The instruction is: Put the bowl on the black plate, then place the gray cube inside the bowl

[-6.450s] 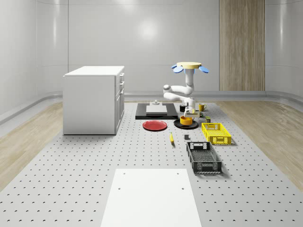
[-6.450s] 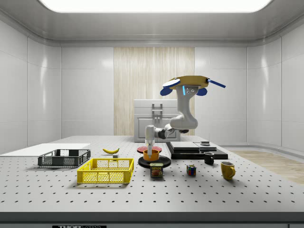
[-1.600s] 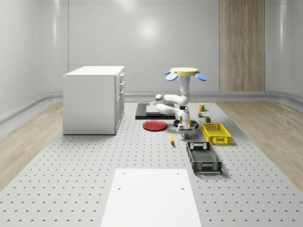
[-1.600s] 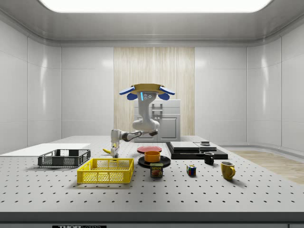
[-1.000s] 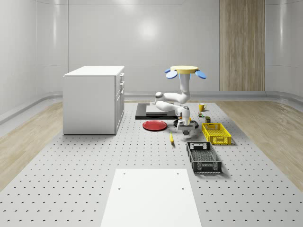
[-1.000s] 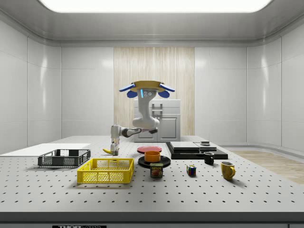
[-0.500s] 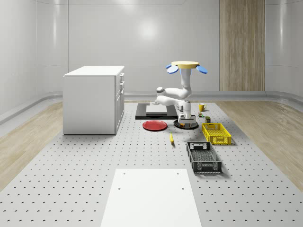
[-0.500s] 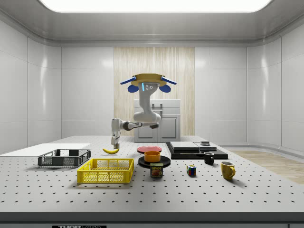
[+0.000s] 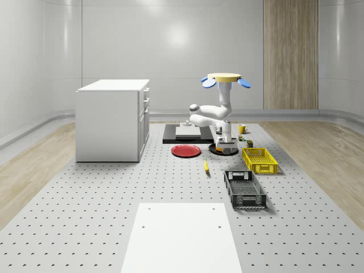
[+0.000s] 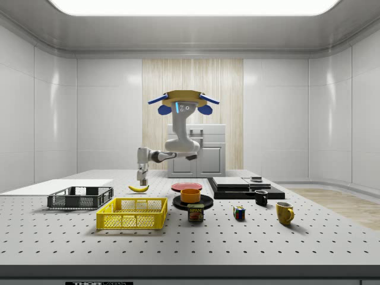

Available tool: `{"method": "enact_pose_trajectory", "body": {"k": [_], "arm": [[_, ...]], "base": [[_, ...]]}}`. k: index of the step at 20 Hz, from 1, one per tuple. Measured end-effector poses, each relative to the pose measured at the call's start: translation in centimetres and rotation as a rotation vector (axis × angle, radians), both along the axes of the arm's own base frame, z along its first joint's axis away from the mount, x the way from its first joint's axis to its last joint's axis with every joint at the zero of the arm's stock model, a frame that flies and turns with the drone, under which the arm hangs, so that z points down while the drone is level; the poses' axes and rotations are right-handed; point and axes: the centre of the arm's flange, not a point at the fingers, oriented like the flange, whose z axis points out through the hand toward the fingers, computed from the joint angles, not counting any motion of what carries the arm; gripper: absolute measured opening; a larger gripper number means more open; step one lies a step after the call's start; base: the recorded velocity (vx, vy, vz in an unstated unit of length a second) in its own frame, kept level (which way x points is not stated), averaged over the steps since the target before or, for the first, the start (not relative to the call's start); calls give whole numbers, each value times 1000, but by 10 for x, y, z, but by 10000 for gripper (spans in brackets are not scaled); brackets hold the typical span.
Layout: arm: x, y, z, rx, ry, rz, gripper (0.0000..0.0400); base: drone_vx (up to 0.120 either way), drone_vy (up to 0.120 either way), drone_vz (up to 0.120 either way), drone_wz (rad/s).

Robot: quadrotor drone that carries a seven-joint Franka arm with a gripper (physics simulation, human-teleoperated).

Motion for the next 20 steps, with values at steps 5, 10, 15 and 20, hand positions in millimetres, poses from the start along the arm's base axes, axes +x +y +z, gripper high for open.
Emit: {"method": "enact_pose_trajectory", "body": {"k": [5,10,15,20], "arm": [[0,0,0,0,0,0,251],[0,0,0,0,0,0,251],[0,0,0,0,0,0,251],[0,0,0,0,0,0,251]], "base": [[-120,0,0,0],[-120,0,0,0],[-120,0,0,0],[-120,0,40,0]]}}
